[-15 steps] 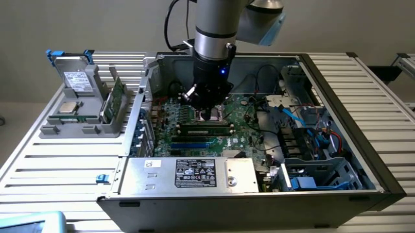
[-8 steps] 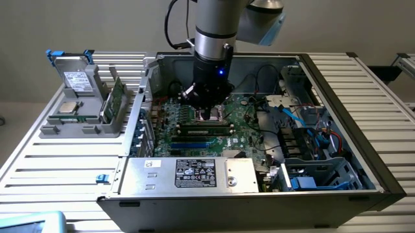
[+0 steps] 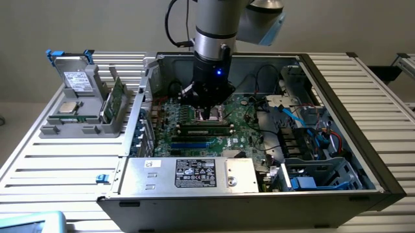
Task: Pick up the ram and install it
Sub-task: 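Press down the ram until it locks into place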
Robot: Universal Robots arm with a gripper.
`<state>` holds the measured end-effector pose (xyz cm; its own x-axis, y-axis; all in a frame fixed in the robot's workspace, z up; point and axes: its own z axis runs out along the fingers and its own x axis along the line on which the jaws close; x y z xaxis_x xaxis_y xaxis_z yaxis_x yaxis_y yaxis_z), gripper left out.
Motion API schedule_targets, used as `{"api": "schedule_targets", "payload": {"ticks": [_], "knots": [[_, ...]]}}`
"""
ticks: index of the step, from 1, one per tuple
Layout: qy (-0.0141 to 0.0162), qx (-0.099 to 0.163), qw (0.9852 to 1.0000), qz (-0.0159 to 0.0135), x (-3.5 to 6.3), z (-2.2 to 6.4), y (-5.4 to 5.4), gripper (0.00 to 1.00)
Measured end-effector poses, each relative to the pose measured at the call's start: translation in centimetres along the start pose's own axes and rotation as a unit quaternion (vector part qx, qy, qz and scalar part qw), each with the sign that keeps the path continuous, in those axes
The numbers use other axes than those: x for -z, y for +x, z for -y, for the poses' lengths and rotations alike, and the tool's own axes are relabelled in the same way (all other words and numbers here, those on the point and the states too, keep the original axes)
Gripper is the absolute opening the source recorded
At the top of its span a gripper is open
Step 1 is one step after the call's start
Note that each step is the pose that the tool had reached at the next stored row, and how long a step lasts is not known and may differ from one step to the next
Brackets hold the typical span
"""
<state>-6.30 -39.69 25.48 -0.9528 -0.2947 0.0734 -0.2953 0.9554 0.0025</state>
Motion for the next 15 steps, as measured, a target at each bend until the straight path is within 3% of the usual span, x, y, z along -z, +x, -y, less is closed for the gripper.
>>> {"api": "schedule_targets", "payload": {"ticks": [4,9,13,15], "knots": [[-0.0009,-0.023,0.9997,0.0005,0.0,0.0,0.0,0.11],[0.0001,-0.048,0.9989,0.0029,0.0,0.0,0.0,0.11],[0.0027,-0.065,0.9979,0.0054,0.0,0.0,0.0,0.11],[0.0064,-0.072,0.9974,0.0072,0.01,0.0,0.0,0.11]]}}
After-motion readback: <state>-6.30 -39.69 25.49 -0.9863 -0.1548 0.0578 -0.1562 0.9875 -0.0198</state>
